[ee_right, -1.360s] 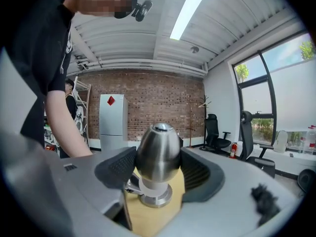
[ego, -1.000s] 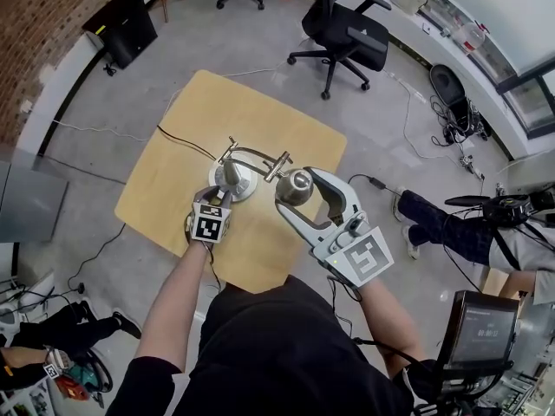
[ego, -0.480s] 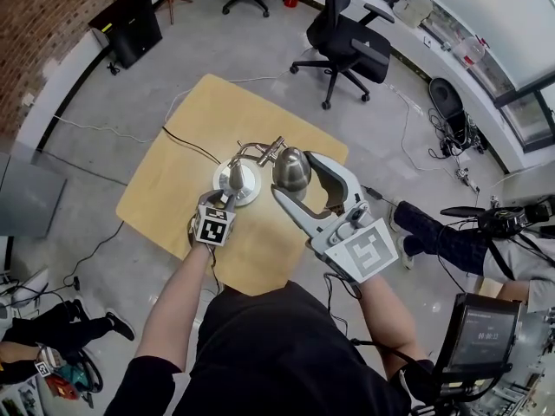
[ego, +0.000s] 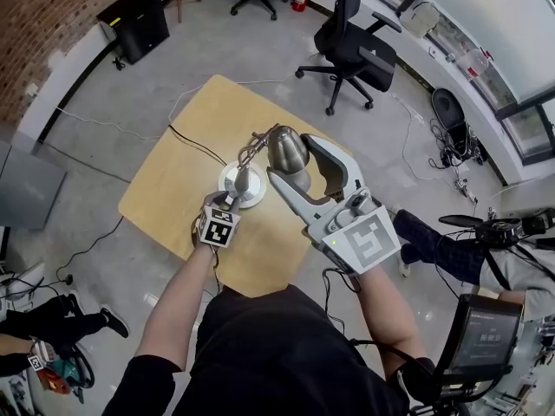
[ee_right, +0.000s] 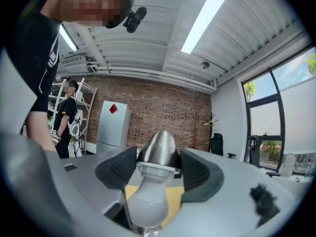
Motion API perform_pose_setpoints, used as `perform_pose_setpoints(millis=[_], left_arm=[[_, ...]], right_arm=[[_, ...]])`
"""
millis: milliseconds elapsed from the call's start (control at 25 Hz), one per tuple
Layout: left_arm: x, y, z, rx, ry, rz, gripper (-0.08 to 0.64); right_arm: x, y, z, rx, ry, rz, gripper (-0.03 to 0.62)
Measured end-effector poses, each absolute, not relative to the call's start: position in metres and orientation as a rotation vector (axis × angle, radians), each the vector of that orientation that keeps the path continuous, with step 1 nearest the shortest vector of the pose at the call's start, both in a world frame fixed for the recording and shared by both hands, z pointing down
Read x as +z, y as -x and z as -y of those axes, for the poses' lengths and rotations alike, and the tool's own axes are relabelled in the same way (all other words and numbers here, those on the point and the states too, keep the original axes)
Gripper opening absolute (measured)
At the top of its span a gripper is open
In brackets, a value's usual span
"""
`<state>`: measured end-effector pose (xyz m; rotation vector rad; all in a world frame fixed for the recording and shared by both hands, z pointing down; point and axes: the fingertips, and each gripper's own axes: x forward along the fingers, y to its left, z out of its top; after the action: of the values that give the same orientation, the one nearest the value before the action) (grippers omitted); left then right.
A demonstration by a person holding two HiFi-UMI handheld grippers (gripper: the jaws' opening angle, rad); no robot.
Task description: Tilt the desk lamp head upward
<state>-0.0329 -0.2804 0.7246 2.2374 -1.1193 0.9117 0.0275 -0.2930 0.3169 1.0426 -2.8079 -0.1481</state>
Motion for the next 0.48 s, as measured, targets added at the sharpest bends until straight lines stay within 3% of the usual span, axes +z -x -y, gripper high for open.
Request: perform_pose_setpoints(millis=[480], left_arm=[[0.724,0.036,0.281,0.908,-2.253,1.111,0.118]], right_arm=[[0.311,-0.013,0.302,-0.162,-1.019,2.815,0.288]])
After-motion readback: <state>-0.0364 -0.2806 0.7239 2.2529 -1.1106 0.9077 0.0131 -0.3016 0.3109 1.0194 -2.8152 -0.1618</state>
